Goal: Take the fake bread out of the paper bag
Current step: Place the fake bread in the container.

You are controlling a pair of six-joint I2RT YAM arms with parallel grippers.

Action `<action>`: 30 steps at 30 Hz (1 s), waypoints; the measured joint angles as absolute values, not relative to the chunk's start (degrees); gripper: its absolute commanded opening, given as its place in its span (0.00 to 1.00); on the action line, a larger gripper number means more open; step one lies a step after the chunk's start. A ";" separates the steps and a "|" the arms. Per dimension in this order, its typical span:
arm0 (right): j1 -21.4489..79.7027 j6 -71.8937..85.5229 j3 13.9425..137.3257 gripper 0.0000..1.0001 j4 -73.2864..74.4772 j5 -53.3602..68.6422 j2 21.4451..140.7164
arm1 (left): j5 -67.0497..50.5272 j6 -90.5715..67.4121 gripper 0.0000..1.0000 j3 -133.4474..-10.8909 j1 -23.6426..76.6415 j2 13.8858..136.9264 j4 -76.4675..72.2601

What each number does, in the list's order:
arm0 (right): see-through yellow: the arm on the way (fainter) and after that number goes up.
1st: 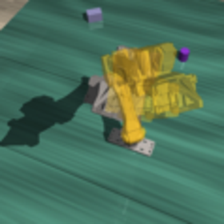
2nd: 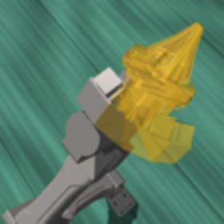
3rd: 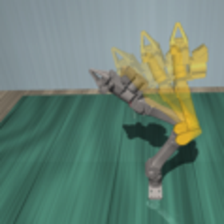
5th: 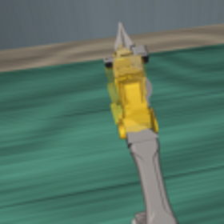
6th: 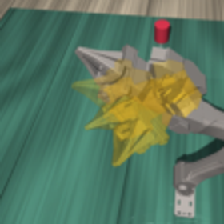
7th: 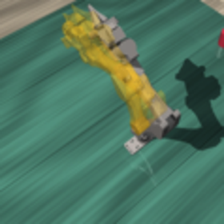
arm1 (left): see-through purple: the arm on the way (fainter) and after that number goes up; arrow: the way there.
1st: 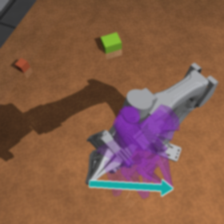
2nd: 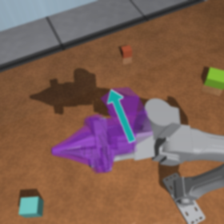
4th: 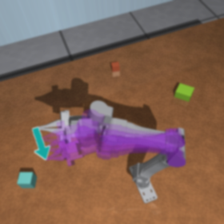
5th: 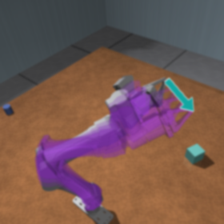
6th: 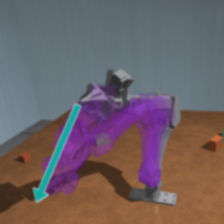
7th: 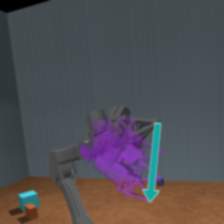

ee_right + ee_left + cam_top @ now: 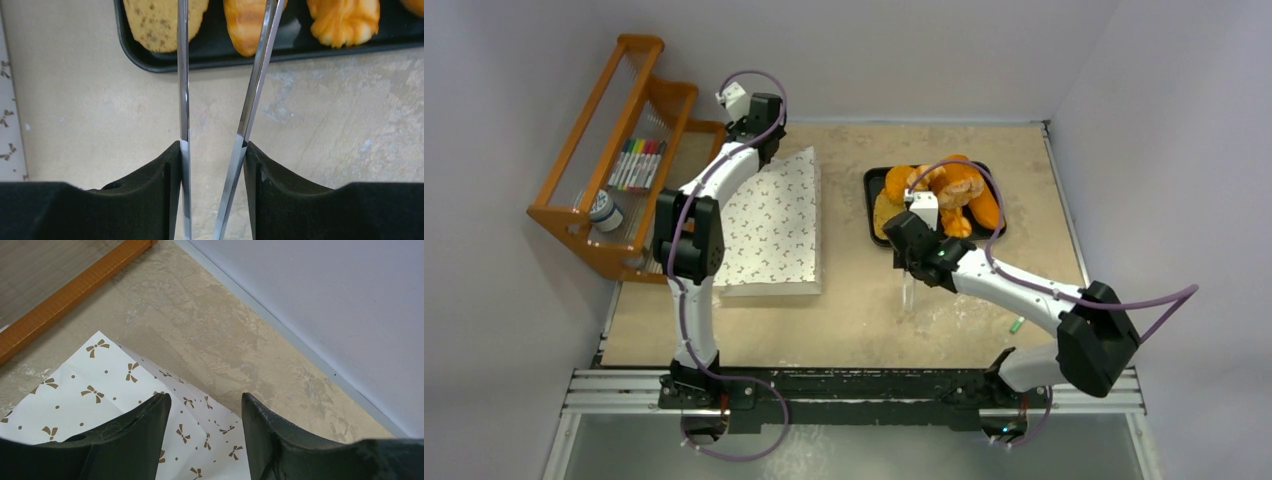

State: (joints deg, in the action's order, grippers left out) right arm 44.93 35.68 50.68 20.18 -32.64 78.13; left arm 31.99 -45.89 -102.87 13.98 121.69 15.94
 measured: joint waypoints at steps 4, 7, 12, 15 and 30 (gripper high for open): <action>44.14 33.69 54.11 0.48 19.29 -33.52 79.77 | 31.99 -45.89 0.55 -102.87 13.98 121.69 15.94; 43.03 32.27 56.60 0.48 18.94 -33.50 80.97 | 31.99 -45.89 0.55 -102.87 14.02 121.69 15.94; 41.52 31.35 57.74 0.48 17.72 -33.30 81.41 | 31.99 -45.87 0.55 -102.87 14.02 121.69 15.94; 41.43 31.53 57.39 0.47 17.52 -32.93 81.41 | 31.99 -45.87 0.55 -102.87 14.02 121.69 15.94; 43.00 33.54 51.72 0.48 16.99 -32.23 76.51 | 31.99 -45.87 0.55 -102.87 14.06 121.69 15.94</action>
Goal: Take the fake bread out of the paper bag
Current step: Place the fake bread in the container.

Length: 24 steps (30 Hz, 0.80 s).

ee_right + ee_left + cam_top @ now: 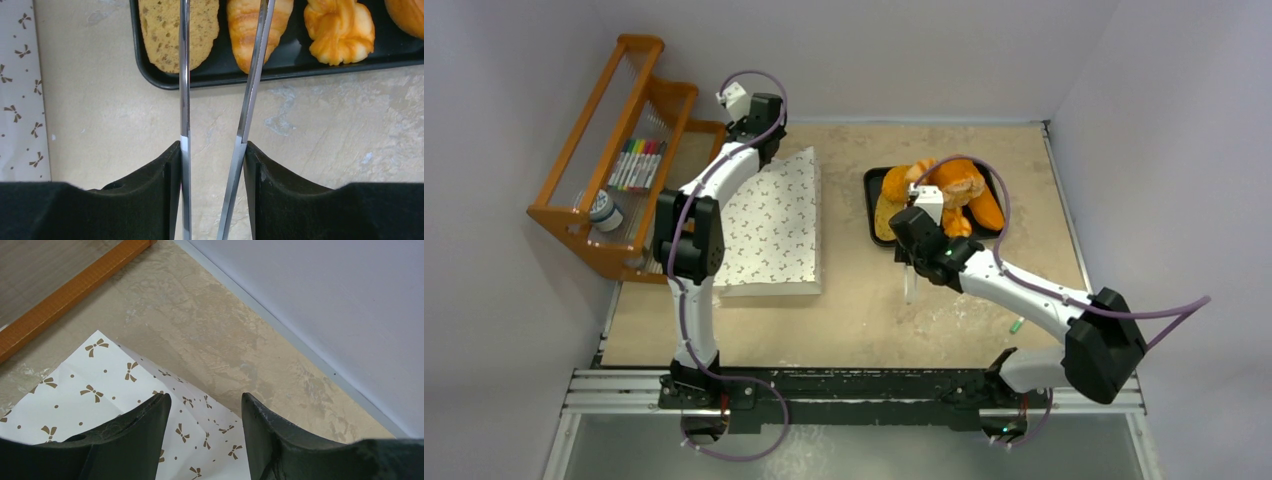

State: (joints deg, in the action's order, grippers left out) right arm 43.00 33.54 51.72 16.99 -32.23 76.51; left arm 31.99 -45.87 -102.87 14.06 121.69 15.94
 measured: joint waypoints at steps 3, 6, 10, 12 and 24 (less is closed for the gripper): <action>44.45 34.37 51.70 0.48 17.26 -32.51 76.34 | 31.99 -45.87 0.55 -102.87 14.13 121.69 15.94; 45.98 35.42 51.62 0.48 17.67 -32.97 76.29 | 32.01 -45.87 0.55 -102.87 14.26 121.69 15.94; 47.05 36.53 50.68 0.48 18.13 -33.47 75.33 | 32.01 -45.87 0.55 -102.87 14.44 121.69 15.97; 47.24 37.12 50.28 0.48 18.55 -33.52 74.81 | 32.01 -45.87 0.55 -102.89 14.48 121.69 15.97; 47.27 38.19 50.11 0.48 20.08 -33.54 74.08 | 32.27 -45.87 0.55 -103.66 14.83 121.69 16.38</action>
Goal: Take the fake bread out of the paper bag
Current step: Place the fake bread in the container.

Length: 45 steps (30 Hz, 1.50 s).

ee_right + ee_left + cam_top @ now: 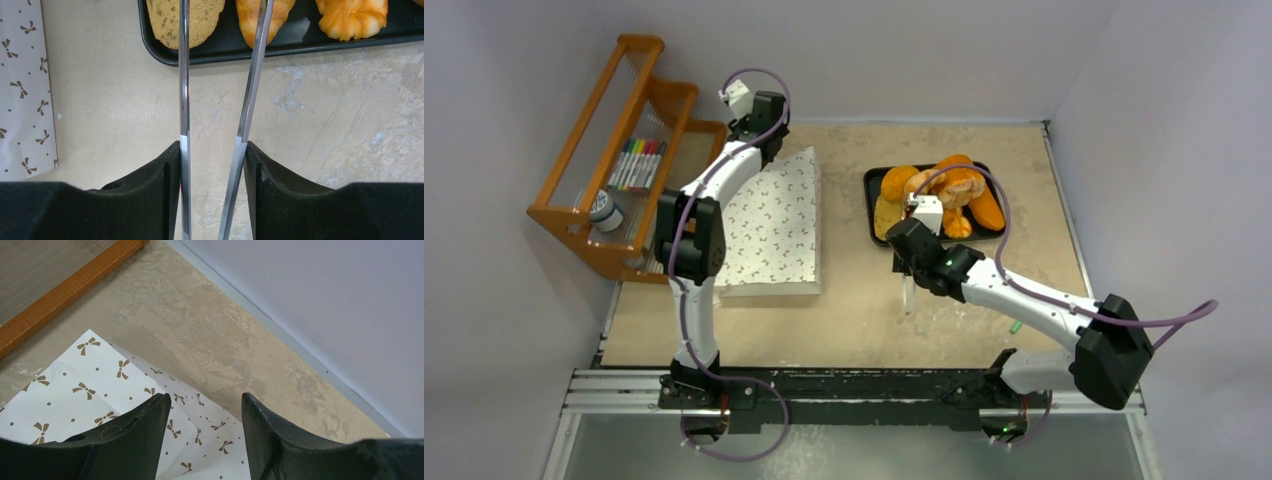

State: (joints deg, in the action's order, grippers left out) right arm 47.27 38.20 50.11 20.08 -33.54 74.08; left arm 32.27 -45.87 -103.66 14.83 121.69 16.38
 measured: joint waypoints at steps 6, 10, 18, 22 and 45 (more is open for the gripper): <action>47.24 37.89 50.13 0.49 20.49 -33.56 73.71 | 32.56 -45.87 0.55 -104.64 15.20 121.69 16.67; 46.02 36.01 51.05 0.49 20.05 -33.50 74.30 | 32.77 -45.87 0.55 -104.99 15.66 121.69 17.19; 40.93 31.20 54.06 0.49 16.10 -32.84 78.76 | 33.12 -45.87 0.55 -105.82 15.94 121.69 17.74; 40.36 30.04 55.90 0.48 15.31 -32.18 79.88 | 33.28 -45.87 0.55 -105.84 15.94 121.69 17.85; 45.17 31.88 56.23 0.47 16.69 -33.52 76.84 | 33.50 -45.87 0.55 -105.95 16.29 121.69 18.15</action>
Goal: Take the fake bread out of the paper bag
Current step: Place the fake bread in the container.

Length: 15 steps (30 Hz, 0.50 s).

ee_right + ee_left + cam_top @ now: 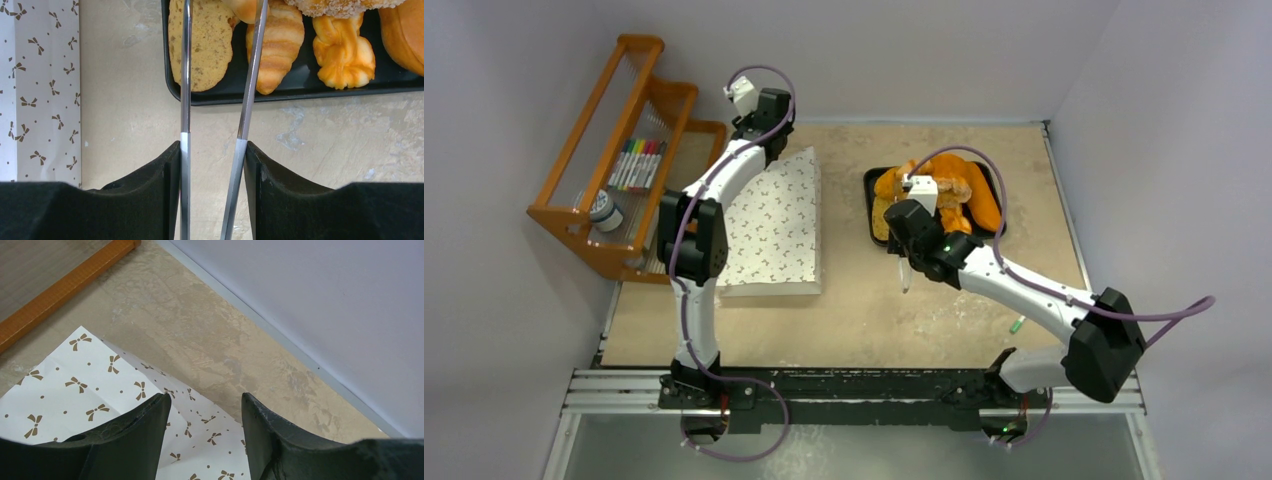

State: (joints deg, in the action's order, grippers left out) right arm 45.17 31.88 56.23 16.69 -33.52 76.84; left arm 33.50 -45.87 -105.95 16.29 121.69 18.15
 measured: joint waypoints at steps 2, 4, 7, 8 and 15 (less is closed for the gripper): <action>45.34 32.32 56.23 0.47 17.21 -33.54 76.44 | 33.50 -45.87 0.55 -106.00 16.32 121.69 18.17; 45.52 32.67 56.21 0.47 17.63 -33.63 75.90 | 33.50 -45.84 0.55 -106.04 16.36 121.69 18.17; 46.11 33.34 56.21 0.47 17.82 -33.98 74.85 | 33.52 -45.87 0.55 -106.04 16.45 121.69 18.17; 46.26 33.50 56.21 0.47 17.85 -33.98 74.61 | 33.52 -45.87 0.55 -106.06 16.51 121.69 18.17; 47.62 34.94 56.21 0.47 19.46 -35.03 74.04 | 33.52 -45.87 0.55 -106.08 16.64 121.69 18.17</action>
